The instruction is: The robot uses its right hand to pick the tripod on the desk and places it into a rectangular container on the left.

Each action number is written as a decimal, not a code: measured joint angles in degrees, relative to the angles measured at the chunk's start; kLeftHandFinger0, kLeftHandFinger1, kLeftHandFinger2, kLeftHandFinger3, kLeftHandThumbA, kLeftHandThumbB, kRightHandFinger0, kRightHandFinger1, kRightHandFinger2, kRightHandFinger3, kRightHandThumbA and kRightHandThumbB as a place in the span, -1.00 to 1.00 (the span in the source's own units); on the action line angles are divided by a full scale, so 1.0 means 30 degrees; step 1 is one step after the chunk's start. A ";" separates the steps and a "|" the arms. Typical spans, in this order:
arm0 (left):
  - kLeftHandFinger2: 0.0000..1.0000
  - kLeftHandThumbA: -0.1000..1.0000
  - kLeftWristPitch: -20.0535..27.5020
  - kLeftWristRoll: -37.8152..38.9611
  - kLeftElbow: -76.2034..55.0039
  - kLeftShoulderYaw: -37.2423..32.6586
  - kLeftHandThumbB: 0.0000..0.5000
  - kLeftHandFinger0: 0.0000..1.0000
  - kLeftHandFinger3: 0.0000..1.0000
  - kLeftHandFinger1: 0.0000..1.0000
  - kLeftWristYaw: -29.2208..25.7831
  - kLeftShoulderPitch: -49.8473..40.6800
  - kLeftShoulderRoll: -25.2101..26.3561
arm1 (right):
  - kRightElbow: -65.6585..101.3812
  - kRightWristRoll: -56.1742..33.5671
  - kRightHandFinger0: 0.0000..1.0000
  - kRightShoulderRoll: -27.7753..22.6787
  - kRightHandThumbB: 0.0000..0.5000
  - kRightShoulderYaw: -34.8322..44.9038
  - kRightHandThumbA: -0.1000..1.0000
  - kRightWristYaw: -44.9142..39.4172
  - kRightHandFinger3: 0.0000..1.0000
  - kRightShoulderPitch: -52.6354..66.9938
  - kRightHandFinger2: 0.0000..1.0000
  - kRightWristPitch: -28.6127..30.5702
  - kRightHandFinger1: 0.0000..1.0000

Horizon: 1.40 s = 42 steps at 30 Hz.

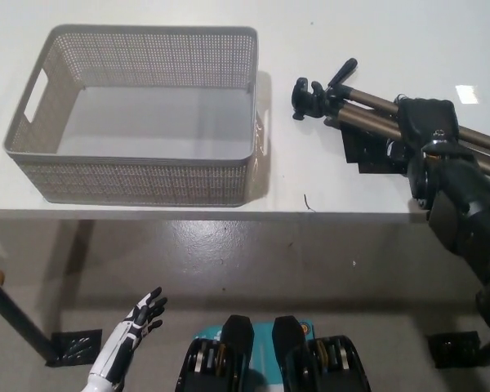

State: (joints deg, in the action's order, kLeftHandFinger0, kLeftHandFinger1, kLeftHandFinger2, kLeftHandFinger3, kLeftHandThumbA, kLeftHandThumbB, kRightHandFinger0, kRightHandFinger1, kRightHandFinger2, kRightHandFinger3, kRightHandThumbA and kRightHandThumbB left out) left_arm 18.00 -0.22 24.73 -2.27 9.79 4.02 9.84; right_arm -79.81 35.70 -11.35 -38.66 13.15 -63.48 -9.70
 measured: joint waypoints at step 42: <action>1.00 1.00 0.0417 -0.0060 0.0587 -0.0161 1.00 1.00 1.00 1.00 0.0396 -0.0214 0.0094 | 1.2519 0.4539 -1.00 -0.3086 0.30 -0.0718 -1.00 0.0559 -0.36 -0.3460 0.05 0.4452 -0.99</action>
State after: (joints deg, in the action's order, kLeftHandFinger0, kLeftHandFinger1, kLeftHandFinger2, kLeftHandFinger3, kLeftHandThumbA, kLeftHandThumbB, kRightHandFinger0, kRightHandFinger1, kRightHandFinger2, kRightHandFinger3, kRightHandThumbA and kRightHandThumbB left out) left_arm 19.25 -0.40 26.49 -2.75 10.98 3.38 10.12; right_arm -42.25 49.32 -20.61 -40.81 14.83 -73.86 3.66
